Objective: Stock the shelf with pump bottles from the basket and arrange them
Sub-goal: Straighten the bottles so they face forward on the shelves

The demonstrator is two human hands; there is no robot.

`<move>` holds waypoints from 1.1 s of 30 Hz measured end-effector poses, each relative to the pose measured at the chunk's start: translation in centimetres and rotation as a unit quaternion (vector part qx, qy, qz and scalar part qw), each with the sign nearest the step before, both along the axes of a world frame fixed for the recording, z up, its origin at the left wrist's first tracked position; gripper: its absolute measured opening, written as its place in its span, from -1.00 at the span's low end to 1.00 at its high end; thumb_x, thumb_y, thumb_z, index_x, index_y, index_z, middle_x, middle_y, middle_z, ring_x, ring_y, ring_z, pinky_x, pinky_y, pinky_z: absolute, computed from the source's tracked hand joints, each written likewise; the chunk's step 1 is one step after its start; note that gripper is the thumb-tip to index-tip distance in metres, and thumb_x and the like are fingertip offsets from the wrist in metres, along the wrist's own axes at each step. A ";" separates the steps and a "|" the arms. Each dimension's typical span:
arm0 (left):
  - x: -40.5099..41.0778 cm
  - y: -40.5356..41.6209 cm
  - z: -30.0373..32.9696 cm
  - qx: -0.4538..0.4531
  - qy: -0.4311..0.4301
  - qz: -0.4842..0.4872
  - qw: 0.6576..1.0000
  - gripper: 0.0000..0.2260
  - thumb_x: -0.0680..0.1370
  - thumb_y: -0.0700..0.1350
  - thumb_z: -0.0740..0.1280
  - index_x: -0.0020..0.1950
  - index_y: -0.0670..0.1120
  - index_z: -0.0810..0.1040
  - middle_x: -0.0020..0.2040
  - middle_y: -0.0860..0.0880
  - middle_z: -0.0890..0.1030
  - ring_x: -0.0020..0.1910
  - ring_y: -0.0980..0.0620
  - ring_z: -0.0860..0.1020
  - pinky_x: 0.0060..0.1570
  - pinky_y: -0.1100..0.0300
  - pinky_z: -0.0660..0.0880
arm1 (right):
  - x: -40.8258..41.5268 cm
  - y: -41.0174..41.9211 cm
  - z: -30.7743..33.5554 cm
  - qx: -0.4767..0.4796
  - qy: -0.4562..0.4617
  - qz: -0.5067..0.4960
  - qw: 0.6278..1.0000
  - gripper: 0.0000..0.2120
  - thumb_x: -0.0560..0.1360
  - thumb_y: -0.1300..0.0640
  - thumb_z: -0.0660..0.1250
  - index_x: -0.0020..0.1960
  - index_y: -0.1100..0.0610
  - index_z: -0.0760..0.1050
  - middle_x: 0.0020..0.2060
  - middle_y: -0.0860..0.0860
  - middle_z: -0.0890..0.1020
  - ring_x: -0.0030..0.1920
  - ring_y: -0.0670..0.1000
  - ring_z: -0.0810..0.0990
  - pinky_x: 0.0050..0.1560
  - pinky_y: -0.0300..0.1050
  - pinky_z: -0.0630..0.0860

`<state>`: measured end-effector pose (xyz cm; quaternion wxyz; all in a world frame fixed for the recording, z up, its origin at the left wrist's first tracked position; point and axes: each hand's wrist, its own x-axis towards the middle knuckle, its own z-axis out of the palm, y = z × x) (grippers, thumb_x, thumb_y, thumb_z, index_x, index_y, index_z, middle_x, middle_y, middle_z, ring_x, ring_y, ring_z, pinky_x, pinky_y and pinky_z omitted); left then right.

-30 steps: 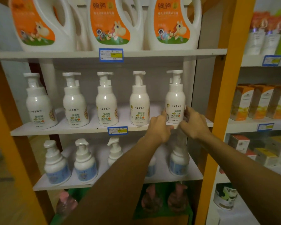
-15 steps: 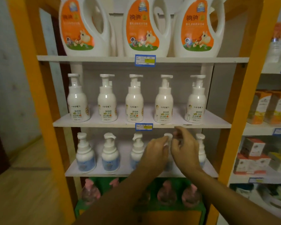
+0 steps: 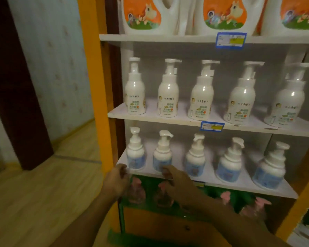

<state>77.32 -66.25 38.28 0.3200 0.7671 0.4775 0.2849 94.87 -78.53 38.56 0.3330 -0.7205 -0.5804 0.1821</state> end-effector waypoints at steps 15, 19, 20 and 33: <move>3.1 6.9 -4.3 0.034 -0.093 -0.101 0.990 -0.50 0.46 -0.41 0.25 0.38 -0.14 0.31 0.23 -0.05 0.47 0.23 0.00 0.44 0.00 0.49 0.37 | -4.1 12.5 -4.8 0.070 0.069 -0.080 0.992 -0.36 0.53 0.20 0.28 0.51 0.05 0.07 0.41 0.05 0.37 0.41 0.08 0.34 0.39 0.10 0.35; 2.6 7.2 -5.0 0.051 -0.060 -0.132 0.988 -0.43 0.44 -0.38 0.30 0.42 -0.11 0.27 0.32 -0.09 0.45 0.22 0.09 0.37 0.05 0.45 0.32 | -3.6 12.0 -5.2 0.063 0.049 -0.052 0.995 -0.25 0.48 0.24 0.35 0.53 0.08 0.00 0.37 0.08 0.40 0.37 0.09 0.39 0.27 -0.02 0.46; 2.4 7.2 -5.0 0.053 -0.052 -0.135 0.988 -0.40 0.43 -0.40 0.29 0.43 -0.11 0.26 0.34 -0.11 0.44 0.21 0.12 0.34 0.04 0.44 0.31 | -3.5 11.9 -5.3 0.058 0.047 -0.039 0.996 -0.20 0.47 0.23 0.35 0.54 0.09 -0.05 0.42 0.07 0.35 0.40 0.07 0.35 0.34 0.02 0.40; 2.3 8.2 -4.2 0.025 0.003 -0.141 0.990 -0.32 0.47 -0.40 0.21 0.52 -0.02 0.07 0.44 -0.12 0.35 0.36 -0.15 0.36 0.18 0.19 0.37 | -3.7 12.4 -4.4 -0.037 -0.039 -0.001 0.999 -0.05 0.52 0.10 0.33 0.51 0.14 -0.39 0.55 0.06 0.05 0.50 0.08 0.17 0.47 0.01 0.21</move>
